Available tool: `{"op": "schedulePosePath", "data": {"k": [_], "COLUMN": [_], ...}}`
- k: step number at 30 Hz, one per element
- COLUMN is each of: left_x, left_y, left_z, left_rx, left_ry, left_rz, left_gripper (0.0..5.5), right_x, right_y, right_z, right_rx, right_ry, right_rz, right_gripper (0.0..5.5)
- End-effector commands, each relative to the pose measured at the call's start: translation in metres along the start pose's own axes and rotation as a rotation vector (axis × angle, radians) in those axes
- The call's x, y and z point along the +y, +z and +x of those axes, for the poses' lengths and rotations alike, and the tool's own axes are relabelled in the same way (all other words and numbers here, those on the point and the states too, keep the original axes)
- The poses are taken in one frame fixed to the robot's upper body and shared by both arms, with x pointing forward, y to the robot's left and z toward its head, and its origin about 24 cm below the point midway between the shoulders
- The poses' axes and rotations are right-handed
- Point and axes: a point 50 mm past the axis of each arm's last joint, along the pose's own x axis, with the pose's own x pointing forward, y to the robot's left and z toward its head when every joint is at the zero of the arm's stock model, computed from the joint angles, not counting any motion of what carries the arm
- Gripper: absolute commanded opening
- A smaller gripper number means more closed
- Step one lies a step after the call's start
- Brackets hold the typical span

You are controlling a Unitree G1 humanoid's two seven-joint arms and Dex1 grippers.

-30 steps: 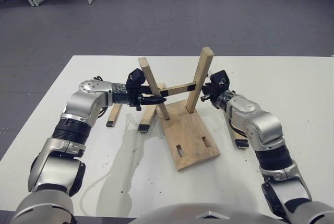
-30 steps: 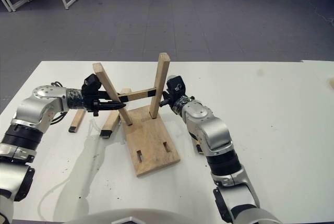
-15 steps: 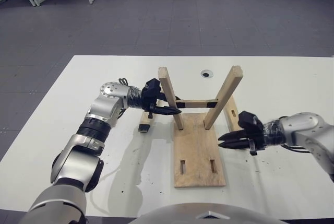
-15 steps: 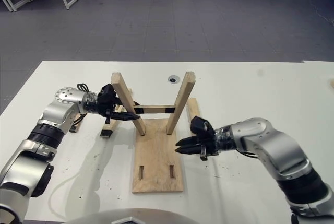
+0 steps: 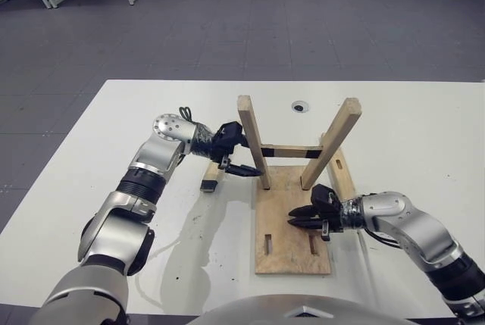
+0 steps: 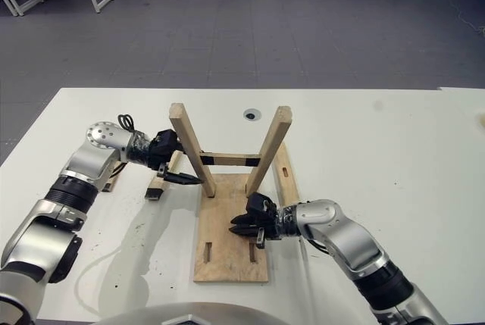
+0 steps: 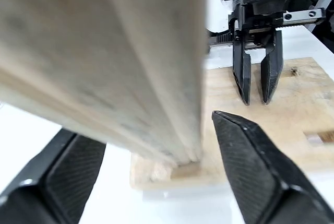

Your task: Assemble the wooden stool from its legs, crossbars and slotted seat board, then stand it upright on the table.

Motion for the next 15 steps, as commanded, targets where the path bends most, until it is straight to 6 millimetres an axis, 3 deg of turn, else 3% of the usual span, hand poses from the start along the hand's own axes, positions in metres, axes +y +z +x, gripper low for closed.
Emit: {"op": "schedulePosePath", "data": {"k": [1,3,5,6,9,10,12,15], "left_x": [-0.004,-0.011,-0.007,0.005,0.045,0.046,0.036,0.021], "left_y": [0.003,0.001,0.012,0.026,0.094,0.117,0.143,0.162], "left_z": [-0.037,-0.063,-0.085,-0.094,-0.113,-0.109,-0.088,-0.053], "left_rx": [0.181,0.298,0.31,0.245,-0.146,-0.311,-0.503,-0.62], "left_ry": [-0.045,-0.048,0.054,0.202,0.856,0.982,1.042,1.058], "left_rz": [-0.02,-0.109,-0.163,-0.161,-0.154,-0.194,-0.271,-0.345], "left_gripper": [4.09,4.09,4.09,4.09,3.43,3.32,3.05,3.05], "right_x": [-0.001,0.0,0.0,-0.001,-0.001,0.001,0.004,0.006], "right_y": [-0.018,-0.02,-0.02,-0.021,-0.024,-0.026,-0.027,-0.028], "right_z": [0.002,0.003,0.003,0.002,0.002,0.002,0.001,0.0], "right_rx": [0.066,0.061,0.057,0.057,0.066,0.07,0.075,0.079], "right_ry": [-0.066,-0.081,-0.089,-0.096,-0.114,-0.109,-0.1,-0.097], "right_rz": [0.055,0.061,0.064,0.067,0.083,0.09,0.095,0.099], "right_gripper": [0.88,0.88,0.88,0.88,0.88,0.88,0.88,0.88]}}
